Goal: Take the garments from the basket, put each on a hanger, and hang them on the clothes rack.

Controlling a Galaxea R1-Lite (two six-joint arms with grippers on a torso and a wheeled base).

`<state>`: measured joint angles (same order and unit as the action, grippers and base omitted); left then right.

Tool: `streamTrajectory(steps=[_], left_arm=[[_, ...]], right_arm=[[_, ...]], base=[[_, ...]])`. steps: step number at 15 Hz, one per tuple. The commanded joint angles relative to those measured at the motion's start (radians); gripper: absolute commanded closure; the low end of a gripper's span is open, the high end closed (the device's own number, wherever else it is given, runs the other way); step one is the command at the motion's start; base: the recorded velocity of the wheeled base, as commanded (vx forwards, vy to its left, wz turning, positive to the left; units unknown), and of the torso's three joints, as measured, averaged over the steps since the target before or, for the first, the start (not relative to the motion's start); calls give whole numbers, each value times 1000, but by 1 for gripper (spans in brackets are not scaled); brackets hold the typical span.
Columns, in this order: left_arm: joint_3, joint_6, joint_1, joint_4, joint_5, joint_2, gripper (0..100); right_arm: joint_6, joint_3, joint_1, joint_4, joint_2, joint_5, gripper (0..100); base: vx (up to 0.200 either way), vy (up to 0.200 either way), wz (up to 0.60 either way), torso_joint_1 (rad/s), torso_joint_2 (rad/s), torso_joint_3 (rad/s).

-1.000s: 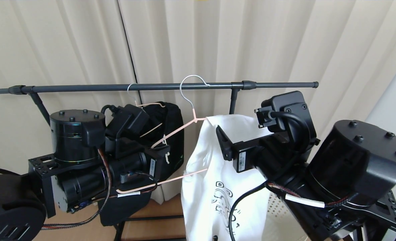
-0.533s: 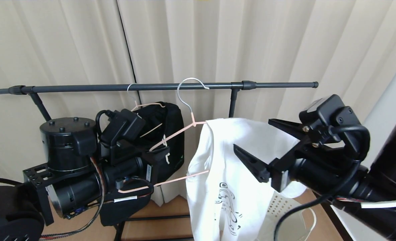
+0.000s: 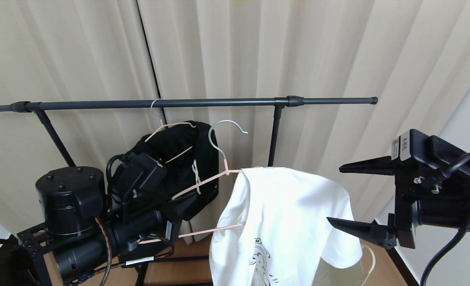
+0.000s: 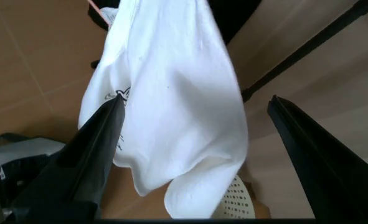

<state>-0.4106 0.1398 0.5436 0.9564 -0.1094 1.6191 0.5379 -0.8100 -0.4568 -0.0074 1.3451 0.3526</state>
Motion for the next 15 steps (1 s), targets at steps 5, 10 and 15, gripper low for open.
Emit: streamTrajectory(steps=[5, 10, 15], left_arm=[[39, 30, 16, 2, -39, 4, 100], [44, 30, 38, 4, -41, -1, 100], [47, 30, 56, 5, -39, -2, 100]], right_arm=[[163, -282, 26, 330, 178, 203, 0], [163, -299, 17, 320, 270, 281, 0], [162, -374, -36, 316, 379, 283, 0]], base=[[0, 0, 0, 0, 0, 0], [0, 0, 0, 0, 0, 0], [0, 0, 0, 0, 0, 0]])
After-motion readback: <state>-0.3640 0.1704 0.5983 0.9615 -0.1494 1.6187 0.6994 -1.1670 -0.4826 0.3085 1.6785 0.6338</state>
